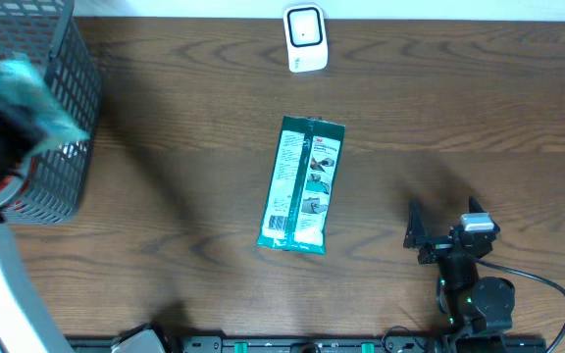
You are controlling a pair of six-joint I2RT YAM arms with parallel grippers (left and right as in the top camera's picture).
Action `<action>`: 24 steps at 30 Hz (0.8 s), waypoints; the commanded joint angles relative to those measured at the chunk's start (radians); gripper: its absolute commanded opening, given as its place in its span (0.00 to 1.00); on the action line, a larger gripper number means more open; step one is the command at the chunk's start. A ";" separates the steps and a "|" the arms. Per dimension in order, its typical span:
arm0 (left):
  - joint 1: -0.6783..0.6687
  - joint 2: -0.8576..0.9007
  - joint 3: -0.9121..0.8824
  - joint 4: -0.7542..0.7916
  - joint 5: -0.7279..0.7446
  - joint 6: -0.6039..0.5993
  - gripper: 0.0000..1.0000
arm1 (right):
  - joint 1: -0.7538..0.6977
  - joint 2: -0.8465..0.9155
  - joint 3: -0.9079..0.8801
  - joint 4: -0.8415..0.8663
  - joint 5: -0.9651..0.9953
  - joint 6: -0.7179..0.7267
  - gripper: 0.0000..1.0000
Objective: Scan the item barcode
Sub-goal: 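Carry a pale green pouch out and place it beside the green package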
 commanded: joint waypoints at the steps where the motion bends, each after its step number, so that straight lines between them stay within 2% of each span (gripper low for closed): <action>1: -0.148 0.015 -0.042 -0.029 0.025 0.011 0.07 | -0.009 -0.005 -0.002 -0.004 -0.001 -0.015 0.99; 6: -0.366 0.063 -0.214 0.019 0.026 0.010 0.08 | -0.009 -0.005 -0.002 -0.004 -0.001 -0.015 0.99; 12: -0.569 0.187 -0.424 0.201 0.026 0.009 0.07 | -0.009 -0.005 -0.002 -0.004 -0.001 -0.015 0.99; 18: -0.700 0.387 -0.468 0.328 0.006 0.010 0.07 | -0.009 -0.005 -0.002 -0.004 -0.001 -0.015 0.99; 24: -0.761 0.544 -0.468 0.387 -0.051 0.010 0.08 | -0.009 -0.005 -0.002 -0.004 -0.001 -0.015 0.99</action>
